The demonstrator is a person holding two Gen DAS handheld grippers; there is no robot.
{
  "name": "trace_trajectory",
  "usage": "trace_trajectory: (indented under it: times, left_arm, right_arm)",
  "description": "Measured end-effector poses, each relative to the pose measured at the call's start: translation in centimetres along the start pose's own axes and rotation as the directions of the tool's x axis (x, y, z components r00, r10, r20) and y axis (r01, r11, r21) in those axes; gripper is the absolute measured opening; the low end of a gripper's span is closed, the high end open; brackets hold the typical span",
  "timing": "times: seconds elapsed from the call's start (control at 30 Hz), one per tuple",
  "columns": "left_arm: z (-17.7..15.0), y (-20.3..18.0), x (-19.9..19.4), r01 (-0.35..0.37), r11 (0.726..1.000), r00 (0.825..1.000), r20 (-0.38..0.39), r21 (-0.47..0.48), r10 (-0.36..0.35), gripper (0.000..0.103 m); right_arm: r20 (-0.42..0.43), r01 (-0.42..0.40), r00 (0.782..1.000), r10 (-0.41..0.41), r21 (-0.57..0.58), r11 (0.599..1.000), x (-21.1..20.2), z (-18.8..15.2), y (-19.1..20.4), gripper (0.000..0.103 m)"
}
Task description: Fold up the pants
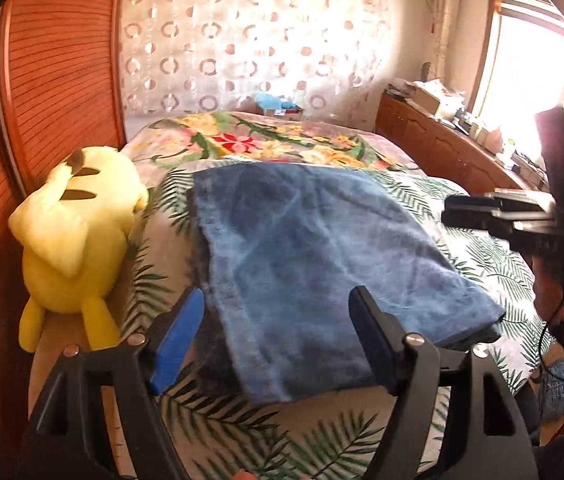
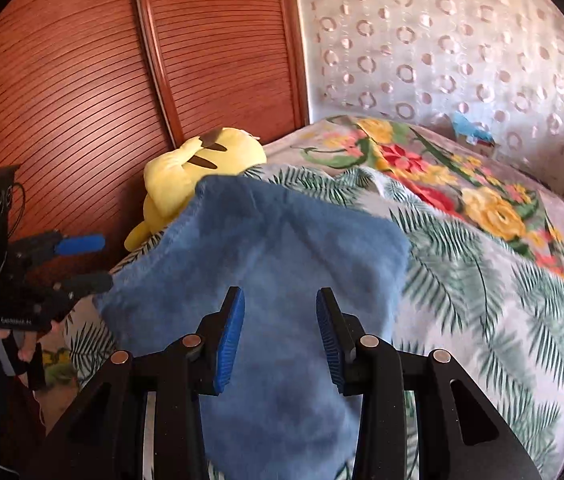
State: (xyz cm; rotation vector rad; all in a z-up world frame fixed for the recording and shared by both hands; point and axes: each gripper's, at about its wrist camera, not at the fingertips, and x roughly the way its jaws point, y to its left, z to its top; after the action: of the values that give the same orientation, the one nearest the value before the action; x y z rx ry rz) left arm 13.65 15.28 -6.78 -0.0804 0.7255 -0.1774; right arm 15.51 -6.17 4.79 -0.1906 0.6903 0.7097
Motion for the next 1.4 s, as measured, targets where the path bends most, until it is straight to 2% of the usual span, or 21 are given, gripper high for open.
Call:
trace_trajectory:
  times: [0.2, 0.5, 0.7, 0.87, 1.0, 1.4]
  left_arm:
    - [0.0, -3.3, 1.6, 0.020, 0.998, 0.999, -0.028, 0.054, -0.018, 0.076]
    - [-1.5, -6.0, 4.3, 0.013, 0.997, 0.996, -0.091, 0.074, -0.007, 0.077]
    - [-2.7, -5.9, 5.8, -0.049, 0.994, 0.991, -0.121, 0.095, 0.060, 0.077]
    - [-3.3, -5.6, 6.4, -0.071, 0.992, 0.989, -0.126, 0.103, 0.084, 0.077]
    - [-3.5, -5.5, 6.7, -0.077, 0.991, 0.988, -0.124, 0.110, 0.090, 0.077]
    - [-3.8, -5.1, 6.9, -0.056, 0.994, 0.992, -0.110, 0.096, 0.066, 0.079]
  right_arm:
    - [-0.008, 0.064, 0.998, -0.063, 0.036, 0.997, -2.0, -3.6, 0.0, 0.039]
    - [-0.045, 0.068, 0.997, -0.063, 0.117, 0.991, -3.3, -7.6, -0.2, 0.039]
    - [-0.051, 0.077, 0.996, -0.070, 0.163, 0.984, -2.6, -8.6, -0.5, 0.041]
    - [-0.083, 0.105, 0.992, -0.091, 0.175, 0.979, -1.8, -9.0, -0.4, 0.046]
    - [-0.110, 0.119, 0.989, -0.100, 0.183, 0.976, -1.0, -9.3, -0.3, 0.046]
    - [-0.100, 0.141, 0.987, -0.125, 0.174, 0.975, -0.6, -10.0, 0.2, 0.044]
